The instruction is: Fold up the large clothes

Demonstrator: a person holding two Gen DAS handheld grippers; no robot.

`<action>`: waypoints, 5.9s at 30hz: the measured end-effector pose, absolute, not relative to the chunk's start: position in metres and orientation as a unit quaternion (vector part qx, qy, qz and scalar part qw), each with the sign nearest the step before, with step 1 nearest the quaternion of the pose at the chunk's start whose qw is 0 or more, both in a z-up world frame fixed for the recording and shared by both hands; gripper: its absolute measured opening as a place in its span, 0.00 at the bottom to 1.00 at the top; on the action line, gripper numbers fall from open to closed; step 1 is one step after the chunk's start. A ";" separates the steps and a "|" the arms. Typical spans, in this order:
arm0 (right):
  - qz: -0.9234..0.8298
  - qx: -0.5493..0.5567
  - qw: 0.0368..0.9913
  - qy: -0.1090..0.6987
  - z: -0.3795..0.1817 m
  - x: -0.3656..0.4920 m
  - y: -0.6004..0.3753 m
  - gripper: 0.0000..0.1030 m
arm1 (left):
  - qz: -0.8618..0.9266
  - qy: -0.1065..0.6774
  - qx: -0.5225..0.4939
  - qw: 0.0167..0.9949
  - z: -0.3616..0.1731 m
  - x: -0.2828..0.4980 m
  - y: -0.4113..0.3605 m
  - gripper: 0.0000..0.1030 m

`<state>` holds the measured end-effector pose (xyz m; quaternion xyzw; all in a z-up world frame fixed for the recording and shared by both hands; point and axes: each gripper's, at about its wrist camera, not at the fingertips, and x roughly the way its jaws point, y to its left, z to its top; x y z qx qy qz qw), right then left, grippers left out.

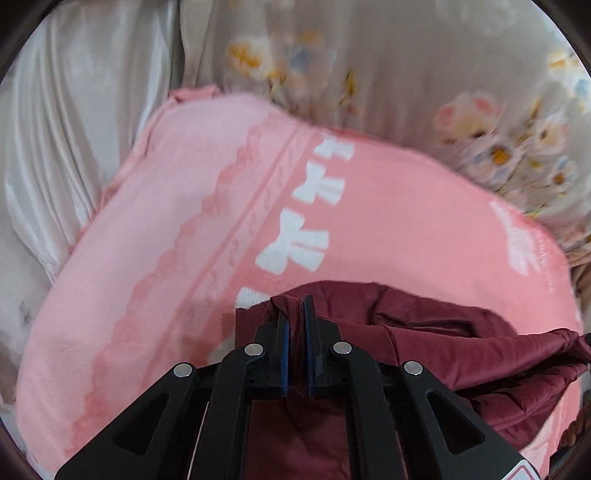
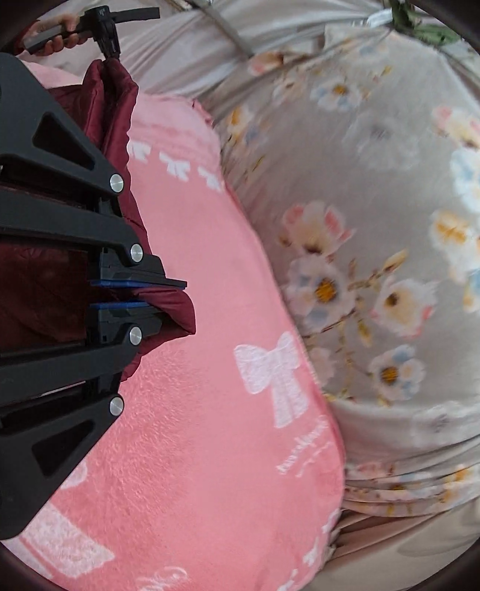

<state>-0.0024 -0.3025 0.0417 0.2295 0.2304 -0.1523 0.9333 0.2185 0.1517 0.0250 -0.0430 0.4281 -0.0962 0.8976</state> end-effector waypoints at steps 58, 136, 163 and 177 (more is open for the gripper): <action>-0.047 0.043 0.921 0.385 -0.027 0.155 -0.162 0.00 | -0.202 0.455 0.045 0.866 -0.043 0.244 -0.017 0.52; -0.013 0.072 0.917 0.393 -0.062 0.094 -0.097 0.15 | -0.067 0.435 -0.095 0.893 -0.050 0.159 0.193 0.74; -0.022 0.082 0.914 0.398 -0.062 0.027 -0.085 0.16 | -0.148 0.466 -0.193 0.851 -0.084 0.119 0.192 0.17; -0.002 0.113 0.908 0.403 -0.084 0.016 -0.093 0.15 | -0.302 0.329 -0.083 0.891 0.053 0.050 0.100 0.09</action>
